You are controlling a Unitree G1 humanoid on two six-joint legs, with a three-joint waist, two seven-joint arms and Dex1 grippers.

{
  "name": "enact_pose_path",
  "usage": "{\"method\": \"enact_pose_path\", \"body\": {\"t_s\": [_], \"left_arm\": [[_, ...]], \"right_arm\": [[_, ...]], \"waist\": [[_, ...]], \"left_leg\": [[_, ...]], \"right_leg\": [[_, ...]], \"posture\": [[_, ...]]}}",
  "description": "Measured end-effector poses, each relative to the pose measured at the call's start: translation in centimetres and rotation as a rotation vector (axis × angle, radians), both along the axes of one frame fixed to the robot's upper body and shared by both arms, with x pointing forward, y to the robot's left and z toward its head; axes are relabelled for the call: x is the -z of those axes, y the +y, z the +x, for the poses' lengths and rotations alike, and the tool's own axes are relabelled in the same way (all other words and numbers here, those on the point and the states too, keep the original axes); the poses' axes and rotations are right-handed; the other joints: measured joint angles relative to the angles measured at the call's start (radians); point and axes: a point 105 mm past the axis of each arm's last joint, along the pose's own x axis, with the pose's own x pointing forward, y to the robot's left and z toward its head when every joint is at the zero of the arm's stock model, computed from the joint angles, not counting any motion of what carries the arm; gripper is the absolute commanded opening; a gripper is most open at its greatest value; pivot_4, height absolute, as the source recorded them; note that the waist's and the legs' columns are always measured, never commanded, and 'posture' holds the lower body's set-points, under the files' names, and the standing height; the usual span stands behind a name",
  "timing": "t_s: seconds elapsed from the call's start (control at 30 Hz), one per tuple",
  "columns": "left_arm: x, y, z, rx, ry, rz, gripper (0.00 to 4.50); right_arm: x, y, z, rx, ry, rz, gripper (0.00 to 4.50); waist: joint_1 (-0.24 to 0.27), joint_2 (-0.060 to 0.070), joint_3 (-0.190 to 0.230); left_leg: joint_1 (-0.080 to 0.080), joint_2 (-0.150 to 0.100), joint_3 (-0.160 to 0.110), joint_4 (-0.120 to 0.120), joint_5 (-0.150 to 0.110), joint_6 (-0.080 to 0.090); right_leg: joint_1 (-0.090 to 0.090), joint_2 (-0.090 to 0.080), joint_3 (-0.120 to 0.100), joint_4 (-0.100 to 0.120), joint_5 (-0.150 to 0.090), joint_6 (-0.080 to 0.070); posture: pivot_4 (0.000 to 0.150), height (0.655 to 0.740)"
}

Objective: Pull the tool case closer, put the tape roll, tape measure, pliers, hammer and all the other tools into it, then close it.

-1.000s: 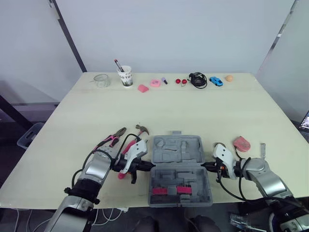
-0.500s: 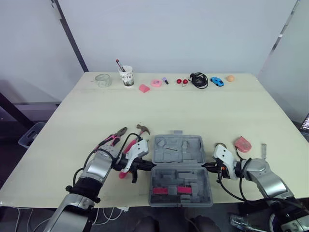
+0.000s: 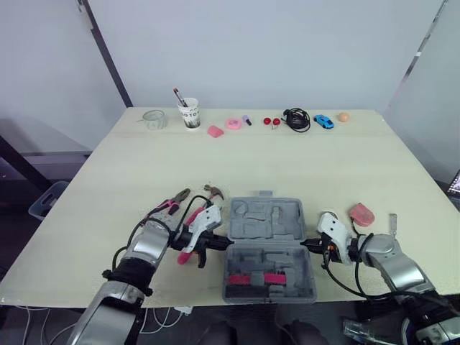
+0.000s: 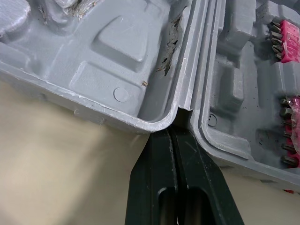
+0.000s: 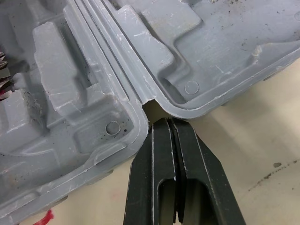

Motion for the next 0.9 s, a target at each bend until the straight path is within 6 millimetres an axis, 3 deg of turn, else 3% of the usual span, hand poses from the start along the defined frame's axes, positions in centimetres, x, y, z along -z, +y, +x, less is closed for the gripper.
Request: {"method": "enact_pose_path", "body": {"t_s": [0.9], "left_arm": [[0.3,0.3,-3.3,0.122,0.092,0.069,0.05]], "right_arm": [[0.2,0.1,-2.2,-0.085,0.1,-0.001,0.0]], "waist": [[-0.003,0.0,0.0]], "left_leg": [[0.0,0.0,0.0,0.0,0.0,0.0]], "right_leg": [[0.0,0.0,0.001,0.0,0.0,0.0]], "posture": [[0.15,0.74]]}}
